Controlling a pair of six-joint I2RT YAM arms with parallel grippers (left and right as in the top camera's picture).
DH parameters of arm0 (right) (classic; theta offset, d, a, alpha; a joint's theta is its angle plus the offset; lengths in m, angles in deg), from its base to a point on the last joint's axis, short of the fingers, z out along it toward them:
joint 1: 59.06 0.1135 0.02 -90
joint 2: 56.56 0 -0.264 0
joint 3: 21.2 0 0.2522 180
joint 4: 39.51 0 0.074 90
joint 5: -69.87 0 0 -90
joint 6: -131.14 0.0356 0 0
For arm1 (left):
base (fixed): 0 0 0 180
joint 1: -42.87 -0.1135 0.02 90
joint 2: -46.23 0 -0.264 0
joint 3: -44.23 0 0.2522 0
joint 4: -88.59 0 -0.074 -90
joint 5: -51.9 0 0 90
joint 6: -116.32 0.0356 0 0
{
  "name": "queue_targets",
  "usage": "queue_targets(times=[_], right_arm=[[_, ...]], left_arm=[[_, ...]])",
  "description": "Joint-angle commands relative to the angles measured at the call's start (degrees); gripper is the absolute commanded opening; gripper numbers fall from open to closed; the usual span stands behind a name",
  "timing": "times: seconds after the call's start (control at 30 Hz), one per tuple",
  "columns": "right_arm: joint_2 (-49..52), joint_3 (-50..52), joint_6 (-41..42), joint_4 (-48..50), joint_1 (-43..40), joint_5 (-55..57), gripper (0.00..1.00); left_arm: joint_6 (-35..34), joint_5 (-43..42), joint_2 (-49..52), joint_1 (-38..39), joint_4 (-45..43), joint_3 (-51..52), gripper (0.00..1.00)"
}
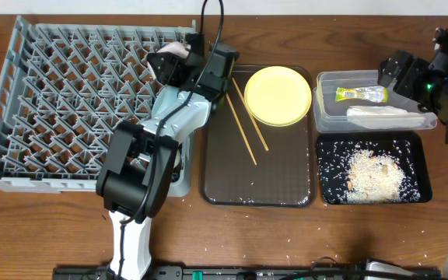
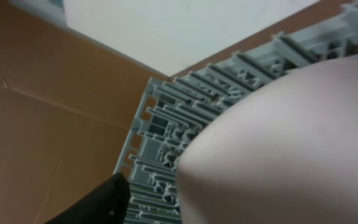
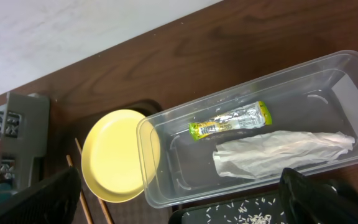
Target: Sort waste into correct bins and load items into the dishwasher
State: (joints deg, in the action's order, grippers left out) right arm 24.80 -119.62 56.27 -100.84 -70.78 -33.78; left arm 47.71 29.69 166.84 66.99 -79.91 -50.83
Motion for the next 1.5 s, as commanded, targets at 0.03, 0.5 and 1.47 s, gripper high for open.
queue_targets(times=[0.03,0.5,1.47], right_arm=[[0.07,-0.68,0.70,-0.04,-0.15,-0.28,0.99],[0.07,-0.68,0.70,-0.04,-0.15,-0.28,0.99],[0.07,-0.68,0.70,-0.04,-0.15,-0.28,0.99]], left_arm=[[-0.90,-8.83,-2.93,0.24,4.72,-0.09,0.61],[-13.90,-35.23,-17.75,0.17,12.68,-0.50,0.70],[-66.64,-69.70,-4.66,10.78,19.50,-0.42,0.59]])
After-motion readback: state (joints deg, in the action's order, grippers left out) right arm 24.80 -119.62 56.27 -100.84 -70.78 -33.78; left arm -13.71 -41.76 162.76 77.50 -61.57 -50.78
